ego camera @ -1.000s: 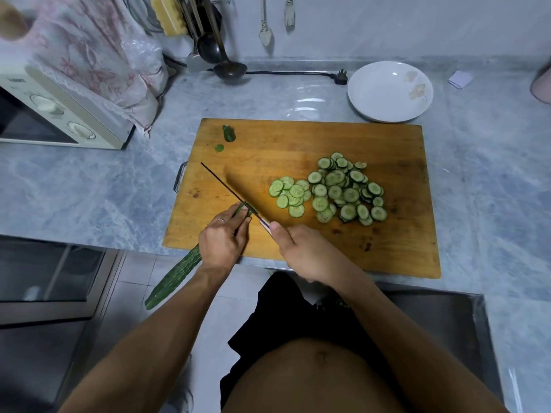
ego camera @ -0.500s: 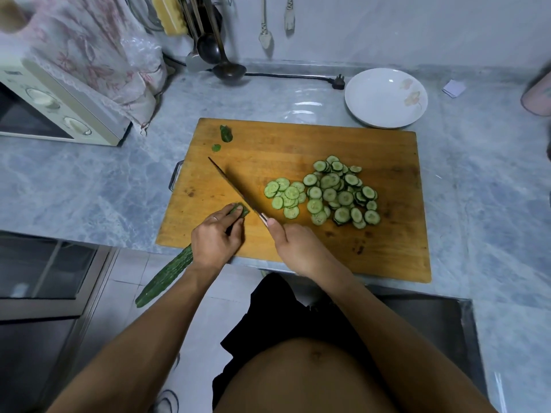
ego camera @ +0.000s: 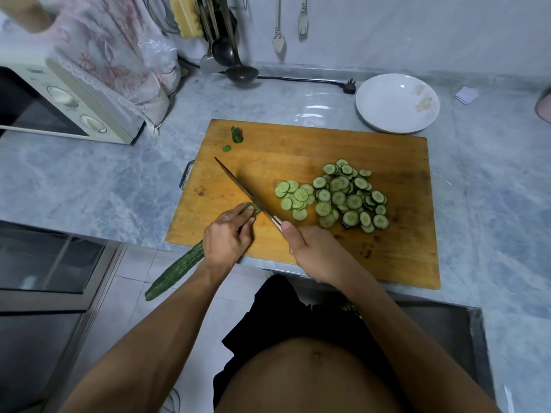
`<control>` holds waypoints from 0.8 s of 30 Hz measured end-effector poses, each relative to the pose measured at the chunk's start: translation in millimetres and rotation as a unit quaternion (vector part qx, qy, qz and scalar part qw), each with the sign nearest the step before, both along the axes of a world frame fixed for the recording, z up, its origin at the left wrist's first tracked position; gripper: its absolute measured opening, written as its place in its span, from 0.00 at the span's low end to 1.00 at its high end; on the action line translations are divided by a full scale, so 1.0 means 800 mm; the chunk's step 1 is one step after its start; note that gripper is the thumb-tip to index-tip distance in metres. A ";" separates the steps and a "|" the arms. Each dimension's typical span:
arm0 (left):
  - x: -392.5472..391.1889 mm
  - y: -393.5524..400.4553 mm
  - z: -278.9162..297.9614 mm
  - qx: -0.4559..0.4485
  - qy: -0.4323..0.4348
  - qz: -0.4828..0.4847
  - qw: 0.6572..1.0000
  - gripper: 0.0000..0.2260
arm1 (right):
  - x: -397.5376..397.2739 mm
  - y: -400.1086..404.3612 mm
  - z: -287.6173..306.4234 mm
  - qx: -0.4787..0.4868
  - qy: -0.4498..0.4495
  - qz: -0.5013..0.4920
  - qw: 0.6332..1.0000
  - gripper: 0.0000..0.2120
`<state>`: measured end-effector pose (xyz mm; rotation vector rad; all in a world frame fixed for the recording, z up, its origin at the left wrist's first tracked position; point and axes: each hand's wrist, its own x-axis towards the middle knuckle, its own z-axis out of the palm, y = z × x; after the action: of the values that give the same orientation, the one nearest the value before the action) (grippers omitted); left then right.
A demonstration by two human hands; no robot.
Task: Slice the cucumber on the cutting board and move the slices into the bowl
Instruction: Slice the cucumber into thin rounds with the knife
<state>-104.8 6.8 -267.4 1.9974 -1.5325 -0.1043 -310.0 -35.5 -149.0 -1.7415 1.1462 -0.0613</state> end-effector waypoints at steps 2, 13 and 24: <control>-0.001 -0.001 0.003 0.004 0.003 0.004 1.000 0.11 | 0.003 0.004 0.001 -0.008 0.008 0.010 1.000 0.33; -0.001 0.001 -0.001 -0.006 0.002 -0.001 1.000 0.10 | 0.003 0.007 0.006 -0.007 0.034 0.028 0.999 0.31; 0.006 0.001 -0.005 -0.002 -0.012 -0.036 0.999 0.13 | 0.000 0.000 0.011 0.046 -0.002 0.026 0.999 0.33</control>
<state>-99.9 7.5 -271.2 1.9461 -1.6194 -0.1065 -310.2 -35.6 -140.4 -1.6872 1.0844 0.0196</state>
